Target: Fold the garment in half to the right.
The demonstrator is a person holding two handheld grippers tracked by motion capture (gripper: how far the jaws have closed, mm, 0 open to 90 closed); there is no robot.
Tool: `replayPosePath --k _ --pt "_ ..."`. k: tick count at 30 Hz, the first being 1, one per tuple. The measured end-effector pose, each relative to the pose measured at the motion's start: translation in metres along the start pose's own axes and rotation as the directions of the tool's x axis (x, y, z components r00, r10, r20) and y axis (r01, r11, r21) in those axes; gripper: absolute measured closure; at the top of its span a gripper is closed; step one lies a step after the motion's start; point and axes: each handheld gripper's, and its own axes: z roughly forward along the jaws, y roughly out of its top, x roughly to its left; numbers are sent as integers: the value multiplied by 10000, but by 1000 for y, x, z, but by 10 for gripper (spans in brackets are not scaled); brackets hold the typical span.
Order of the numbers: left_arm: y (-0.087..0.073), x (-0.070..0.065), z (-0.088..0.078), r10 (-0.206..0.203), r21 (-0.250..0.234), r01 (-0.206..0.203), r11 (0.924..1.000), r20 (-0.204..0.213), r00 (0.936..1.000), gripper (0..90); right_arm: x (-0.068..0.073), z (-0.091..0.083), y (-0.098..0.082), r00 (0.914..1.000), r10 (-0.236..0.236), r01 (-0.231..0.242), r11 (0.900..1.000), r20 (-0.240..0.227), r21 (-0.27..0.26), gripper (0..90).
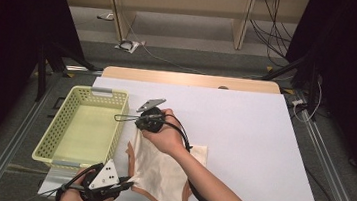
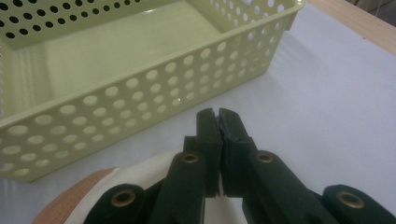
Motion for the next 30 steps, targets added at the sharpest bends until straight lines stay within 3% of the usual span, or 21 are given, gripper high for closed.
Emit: replayPosePath --k 9,17,30 --pt "5 -6 5 277 -95 -276 9996 110 9996 823 -5 -15 -6 10000 -42 43 9997 31 -237 887" --pt "9 -11 10 473 -177 -469 9987 202 9987 823 -8 -19 -12 9999 -82 83 9998 85 -183 886" --pt "14 -16 14 565 -537 -554 9970 201 9982 823 -15 -31 -17 9998 53 -46 9995 217 -313 886"
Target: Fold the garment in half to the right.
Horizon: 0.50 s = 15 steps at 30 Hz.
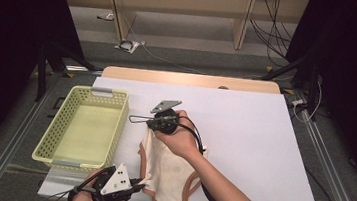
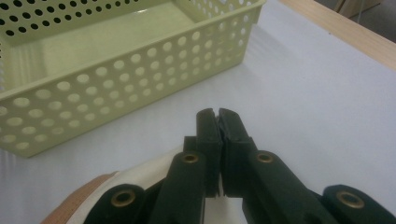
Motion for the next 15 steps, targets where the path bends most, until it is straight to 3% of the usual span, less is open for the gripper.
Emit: replayPosePath --k 15 --pt "-1 -4 5 170 -520 -173 9985 -75 9998 823 -4 -8 -4 9999 129 -128 9997 56 -218 886"
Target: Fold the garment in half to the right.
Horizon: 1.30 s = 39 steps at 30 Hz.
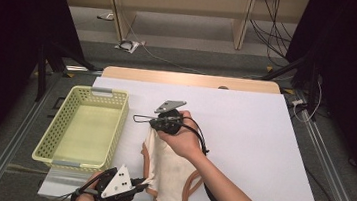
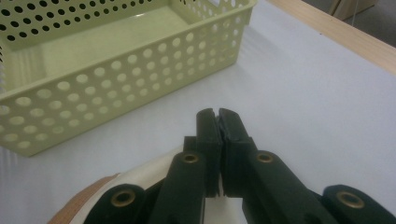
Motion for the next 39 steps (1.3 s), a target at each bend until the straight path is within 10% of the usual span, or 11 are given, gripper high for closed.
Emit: replayPosePath --k 39 --pt "2 -5 5 277 -409 -279 9988 -51 9996 823 -10 -12 -10 9997 185 -185 9998 151 -14 886"
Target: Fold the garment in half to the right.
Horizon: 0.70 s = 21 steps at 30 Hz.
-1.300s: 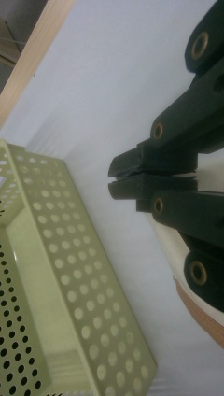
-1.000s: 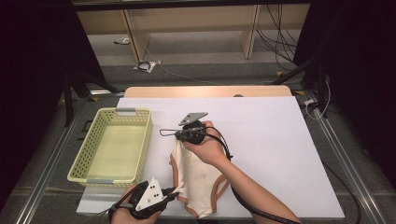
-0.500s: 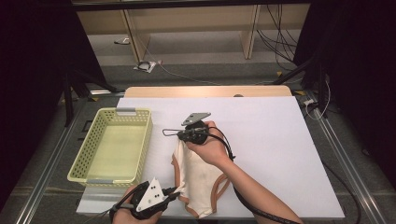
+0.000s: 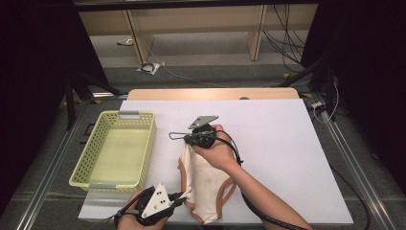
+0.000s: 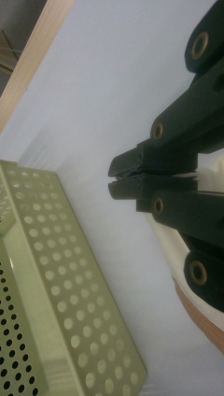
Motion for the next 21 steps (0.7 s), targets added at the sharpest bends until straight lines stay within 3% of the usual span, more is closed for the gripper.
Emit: replayPosePath --k 21 --pt "2 -1 2 41 -163 -42 9999 -11 10000 822 -6 -3 -6 9999 91 -92 9998 69 153 886"
